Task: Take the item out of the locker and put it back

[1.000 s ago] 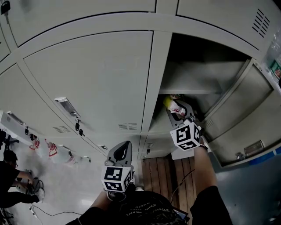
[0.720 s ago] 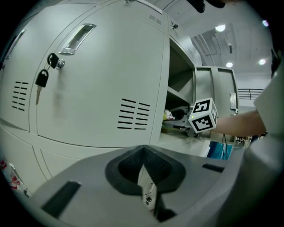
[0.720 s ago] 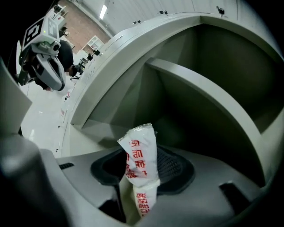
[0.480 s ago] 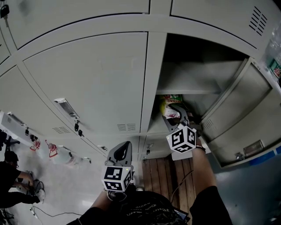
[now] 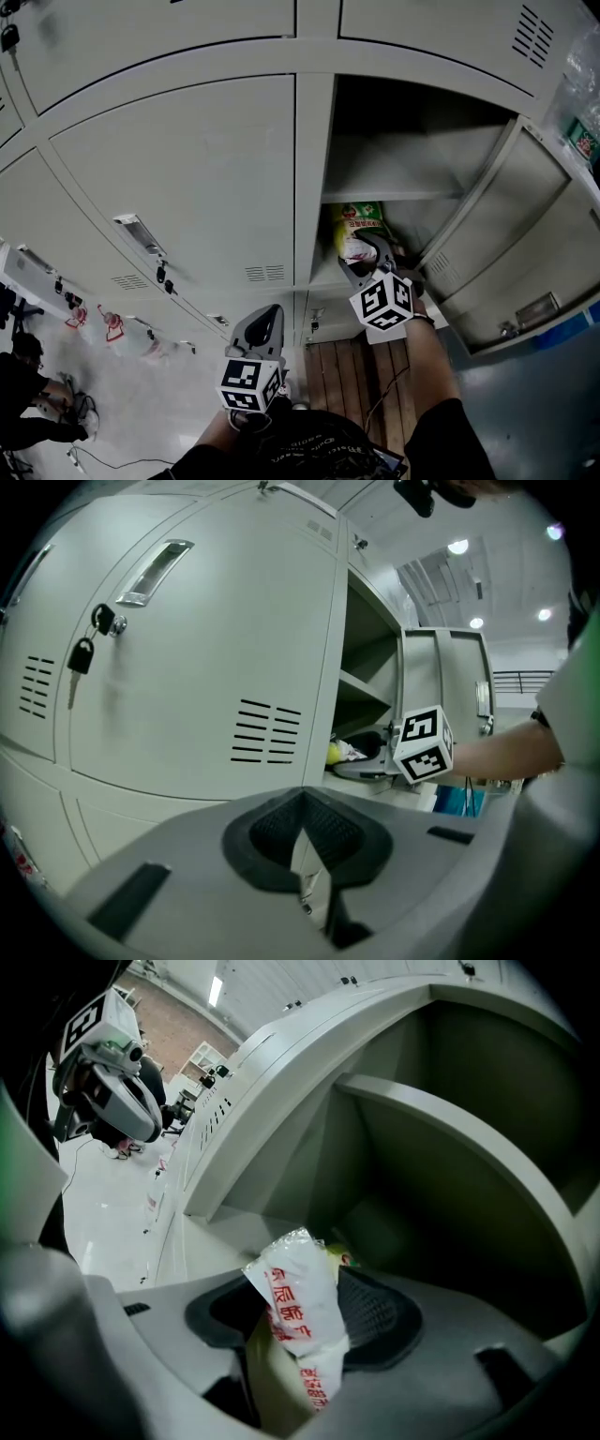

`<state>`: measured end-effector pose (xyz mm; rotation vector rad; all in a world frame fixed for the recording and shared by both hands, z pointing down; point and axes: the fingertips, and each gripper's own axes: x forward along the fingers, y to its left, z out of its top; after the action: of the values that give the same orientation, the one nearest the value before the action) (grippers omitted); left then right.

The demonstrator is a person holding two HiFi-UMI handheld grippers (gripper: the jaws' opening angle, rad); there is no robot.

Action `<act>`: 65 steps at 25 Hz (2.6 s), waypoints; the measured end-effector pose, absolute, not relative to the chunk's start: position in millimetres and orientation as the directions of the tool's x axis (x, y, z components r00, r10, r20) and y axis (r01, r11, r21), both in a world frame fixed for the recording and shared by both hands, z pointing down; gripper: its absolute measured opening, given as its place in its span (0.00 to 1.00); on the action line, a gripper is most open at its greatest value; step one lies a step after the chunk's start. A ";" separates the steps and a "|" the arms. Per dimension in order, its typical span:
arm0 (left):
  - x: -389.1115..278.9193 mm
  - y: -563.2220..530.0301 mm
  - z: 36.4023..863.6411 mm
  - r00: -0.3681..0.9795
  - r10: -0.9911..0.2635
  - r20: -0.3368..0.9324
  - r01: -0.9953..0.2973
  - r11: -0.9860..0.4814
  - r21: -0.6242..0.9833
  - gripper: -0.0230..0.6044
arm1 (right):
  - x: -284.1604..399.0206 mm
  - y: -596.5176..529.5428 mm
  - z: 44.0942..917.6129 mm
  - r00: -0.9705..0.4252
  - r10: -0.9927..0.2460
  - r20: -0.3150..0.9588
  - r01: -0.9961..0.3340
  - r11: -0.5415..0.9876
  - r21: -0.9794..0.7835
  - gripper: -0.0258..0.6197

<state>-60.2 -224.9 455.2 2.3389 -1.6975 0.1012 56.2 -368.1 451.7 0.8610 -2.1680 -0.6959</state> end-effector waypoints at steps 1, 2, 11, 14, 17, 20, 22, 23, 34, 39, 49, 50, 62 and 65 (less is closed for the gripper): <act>-58.9 -224.1 454.5 0.324 -0.925 0.196 -0.942 -0.296 0.160 0.04 | 55.9 -367.3 452.8 -0.541 -0.736 0.406 -0.370 0.642 0.671 0.40; -58.0 -223.6 454.2 0.327 -0.925 0.194 -0.941 -0.299 0.161 0.04 | 55.4 -366.7 453.6 -0.543 -0.731 0.413 -0.370 0.650 0.664 0.40; -58.9 -218.0 454.2 0.321 -0.926 0.198 -0.943 -0.294 0.153 0.04 | 47.7 -355.4 451.9 -0.584 -0.691 0.427 -0.428 0.708 0.561 0.48; -58.4 -216.2 453.4 0.326 -0.925 0.196 -0.942 -0.300 0.150 0.04 | 48.7 -351.7 440.2 -0.594 -0.702 0.393 -0.466 0.699 0.542 0.48; -56.9 -214.5 450.9 0.331 -0.925 0.189 -0.940 -0.307 0.146 0.04 | 51.9 -346.3 430.0 -0.597 -0.717 0.361 -0.507 0.685 0.523 0.48; -56.3 -213.6 447.6 0.332 -0.926 0.178 -0.940 -0.310 0.139 0.04 | 58.2 -340.2 418.0 -0.595 -0.739 0.315 -0.567 0.664 0.487 0.48; -56.7 -212.4 446.3 0.332 -0.927 0.174 -0.940 -0.310 0.139 0.04 | 61.3 -334.0 410.1 -0.605 -0.745 0.279 -0.613 0.660 0.434 0.48; -56.6 -211.7 445.8 0.333 -0.927 0.171 -0.940 -0.311 0.141 0.04 | 62.7 -330.0 406.9 -0.611 -0.746 0.265 -0.630 0.661 0.407 0.48; -44.9 -203.6 424.1 0.365 -0.926 0.097 -0.931 -0.360 0.067 0.04 | 78.6 -276.4 374.2 -0.577 -0.813 0.078 -0.789 0.580 0.203 0.47; -40.7 -198.1 415.1 0.388 -0.919 0.069 -0.922 -0.385 0.051 0.04 | 87.2 -246.2 383.8 -0.520 -0.852 0.058 -0.846 0.523 0.103 0.47; -49.1 -187.8 431.7 0.405 -0.912 0.068 -0.913 -0.399 0.088 0.04 | 102.9 -207.9 418.1 -0.389 -0.918 0.077 -0.920 0.391 0.021 0.47; -50.0 -186.7 434.2 0.407 -0.911 0.071 -0.912 -0.401 0.091 0.04 | 102.9 -204.8 421.4 -0.384 -0.920 0.082 -0.922 0.386 0.018 0.47; -50.2 -184.3 448.2 0.425 -0.901 0.089 -0.904 -0.417 0.090 0.04 | 103.7 -181.3 450.3 -0.339 -0.931 0.134 -0.939 0.343 0.009 0.47; -49.9 -185.4 453.9 0.423 -0.901 0.101 -0.906 -0.416 0.085 0.04 | 103.7 -181.1 453.4 -0.339 -0.929 0.146 -0.937 0.347 0.030 0.47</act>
<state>-49.9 -185.4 453.9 2.5410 -1.6218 0.0599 103.7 -181.1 453.4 1.7180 -2.4623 0.0887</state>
